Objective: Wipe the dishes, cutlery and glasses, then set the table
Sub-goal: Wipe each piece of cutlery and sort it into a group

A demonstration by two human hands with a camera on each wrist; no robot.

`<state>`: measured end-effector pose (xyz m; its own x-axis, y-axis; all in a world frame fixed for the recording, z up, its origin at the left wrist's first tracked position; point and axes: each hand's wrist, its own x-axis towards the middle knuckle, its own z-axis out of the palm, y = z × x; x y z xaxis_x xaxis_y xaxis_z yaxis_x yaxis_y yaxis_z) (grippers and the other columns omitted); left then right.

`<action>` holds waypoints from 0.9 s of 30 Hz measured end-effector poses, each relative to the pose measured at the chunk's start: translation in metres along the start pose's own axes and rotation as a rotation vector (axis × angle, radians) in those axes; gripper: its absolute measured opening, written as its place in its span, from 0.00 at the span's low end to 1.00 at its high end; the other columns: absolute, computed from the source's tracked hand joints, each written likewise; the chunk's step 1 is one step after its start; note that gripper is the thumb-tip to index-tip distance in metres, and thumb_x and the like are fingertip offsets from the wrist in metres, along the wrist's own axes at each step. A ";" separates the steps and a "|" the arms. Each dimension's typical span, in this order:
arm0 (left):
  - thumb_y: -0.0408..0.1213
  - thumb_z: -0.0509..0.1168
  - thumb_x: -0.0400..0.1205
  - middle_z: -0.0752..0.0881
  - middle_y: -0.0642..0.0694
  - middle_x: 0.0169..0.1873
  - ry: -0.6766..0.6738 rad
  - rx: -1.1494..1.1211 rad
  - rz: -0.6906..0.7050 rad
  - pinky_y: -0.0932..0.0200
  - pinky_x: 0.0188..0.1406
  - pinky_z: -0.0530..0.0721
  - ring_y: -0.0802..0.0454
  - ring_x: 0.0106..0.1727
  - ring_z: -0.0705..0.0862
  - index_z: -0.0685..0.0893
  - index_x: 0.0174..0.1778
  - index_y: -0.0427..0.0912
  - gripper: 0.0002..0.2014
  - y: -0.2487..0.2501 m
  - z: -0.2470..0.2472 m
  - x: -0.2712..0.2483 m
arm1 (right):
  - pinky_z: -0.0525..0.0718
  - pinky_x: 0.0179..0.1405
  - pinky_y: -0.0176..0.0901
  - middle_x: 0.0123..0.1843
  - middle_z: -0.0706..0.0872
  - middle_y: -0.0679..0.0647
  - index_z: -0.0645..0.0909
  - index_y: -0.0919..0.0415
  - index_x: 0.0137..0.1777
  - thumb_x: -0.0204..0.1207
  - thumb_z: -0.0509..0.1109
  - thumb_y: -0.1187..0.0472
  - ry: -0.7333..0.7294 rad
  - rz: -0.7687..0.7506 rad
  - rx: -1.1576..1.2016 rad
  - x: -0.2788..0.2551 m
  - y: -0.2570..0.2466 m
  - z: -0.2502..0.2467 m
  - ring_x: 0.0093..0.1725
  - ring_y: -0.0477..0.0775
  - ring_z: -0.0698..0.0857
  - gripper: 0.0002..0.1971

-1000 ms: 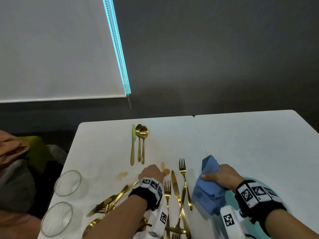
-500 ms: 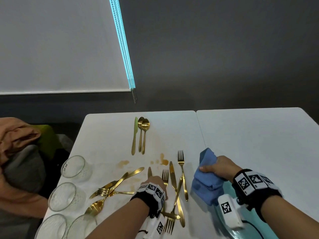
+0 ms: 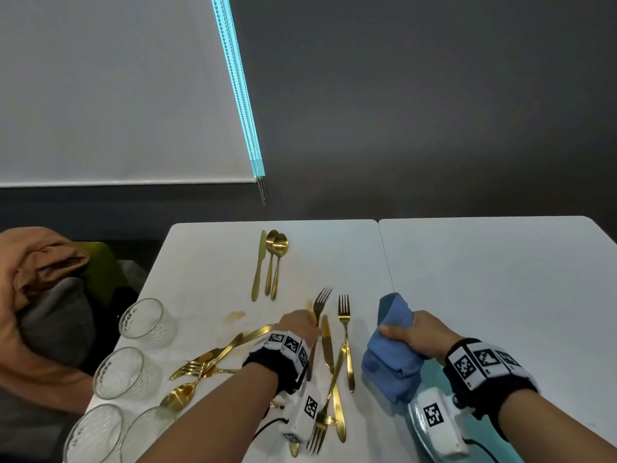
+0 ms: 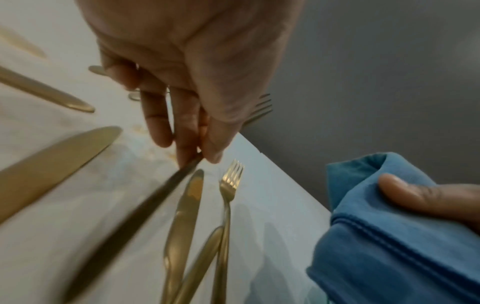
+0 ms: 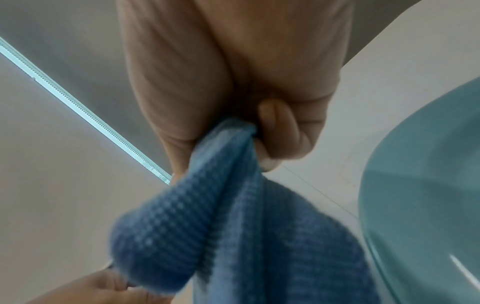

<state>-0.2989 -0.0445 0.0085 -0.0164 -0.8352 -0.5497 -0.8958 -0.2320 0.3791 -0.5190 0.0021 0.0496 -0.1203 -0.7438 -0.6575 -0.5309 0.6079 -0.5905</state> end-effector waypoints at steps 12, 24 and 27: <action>0.26 0.56 0.81 0.84 0.34 0.60 -0.127 -0.101 0.416 0.57 0.60 0.77 0.40 0.63 0.81 0.82 0.61 0.33 0.16 0.028 -0.028 -0.046 | 0.87 0.42 0.48 0.44 0.88 0.65 0.82 0.73 0.49 0.76 0.71 0.57 -0.029 -0.044 0.667 -0.018 -0.048 0.034 0.43 0.60 0.87 0.15; 0.31 0.58 0.82 0.84 0.38 0.60 -0.146 0.110 0.567 0.56 0.58 0.78 0.42 0.62 0.81 0.83 0.61 0.37 0.14 0.004 -0.083 -0.094 | 0.84 0.51 0.48 0.47 0.85 0.60 0.79 0.62 0.46 0.70 0.76 0.52 0.281 -0.136 -0.033 -0.064 -0.091 0.039 0.49 0.60 0.85 0.15; 0.33 0.60 0.82 0.87 0.43 0.47 -0.162 0.061 0.558 0.63 0.42 0.78 0.48 0.50 0.83 0.85 0.57 0.37 0.12 -0.002 -0.086 -0.100 | 0.81 0.45 0.44 0.45 0.84 0.58 0.78 0.60 0.45 0.71 0.76 0.51 0.331 -0.190 -0.126 -0.078 -0.099 0.040 0.46 0.57 0.82 0.14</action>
<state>-0.2567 -0.0036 0.1268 -0.5569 -0.7344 -0.3879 -0.7558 0.2546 0.6032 -0.4240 0.0110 0.1403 -0.2629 -0.9015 -0.3438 -0.6663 0.4273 -0.6111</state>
